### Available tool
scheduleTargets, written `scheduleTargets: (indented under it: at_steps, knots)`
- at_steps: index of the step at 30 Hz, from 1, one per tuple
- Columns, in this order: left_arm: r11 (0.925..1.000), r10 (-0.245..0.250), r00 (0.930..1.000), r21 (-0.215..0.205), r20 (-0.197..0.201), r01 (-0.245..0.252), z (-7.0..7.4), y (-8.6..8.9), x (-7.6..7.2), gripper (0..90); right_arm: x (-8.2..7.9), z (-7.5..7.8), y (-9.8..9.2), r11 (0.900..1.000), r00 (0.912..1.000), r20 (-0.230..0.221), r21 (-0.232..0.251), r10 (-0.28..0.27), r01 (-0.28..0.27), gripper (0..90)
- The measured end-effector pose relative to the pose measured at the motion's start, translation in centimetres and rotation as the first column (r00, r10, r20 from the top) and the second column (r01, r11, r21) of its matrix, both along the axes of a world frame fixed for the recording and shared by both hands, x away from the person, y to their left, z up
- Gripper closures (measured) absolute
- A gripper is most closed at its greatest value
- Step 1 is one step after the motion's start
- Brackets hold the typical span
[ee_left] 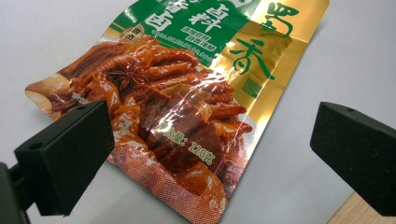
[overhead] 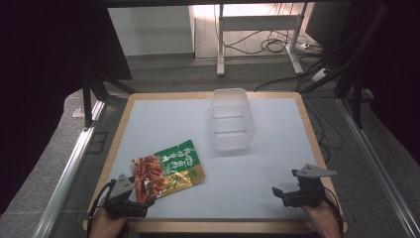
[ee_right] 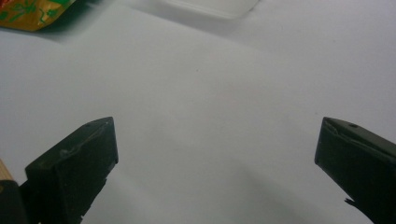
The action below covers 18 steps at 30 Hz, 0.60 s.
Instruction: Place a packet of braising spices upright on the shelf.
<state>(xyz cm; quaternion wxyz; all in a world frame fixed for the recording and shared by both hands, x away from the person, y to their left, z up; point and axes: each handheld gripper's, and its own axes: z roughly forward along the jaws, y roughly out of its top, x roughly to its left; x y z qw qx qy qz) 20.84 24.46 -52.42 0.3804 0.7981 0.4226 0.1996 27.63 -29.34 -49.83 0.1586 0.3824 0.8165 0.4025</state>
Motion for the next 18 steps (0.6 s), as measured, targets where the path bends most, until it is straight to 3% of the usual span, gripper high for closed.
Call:
scheduleTargets:
  at_steps: [13,18]
  knots:
    - [0.9999,-0.002,0.9999,0.015,-0.014,0.002,-0.01,0.07,-0.03,0.0,-0.03,0.18,0.12,1.000,0.9999,0.016,-0.008,0.003,-0.003,0.0]
    - [1.0000,0.004,0.9999,0.002,-0.015,-0.004,0.00,0.39,-0.16,0.0,0.09,0.19,0.17,1.000,0.9998,0.017,-0.005,0.004,-0.004,0.0]
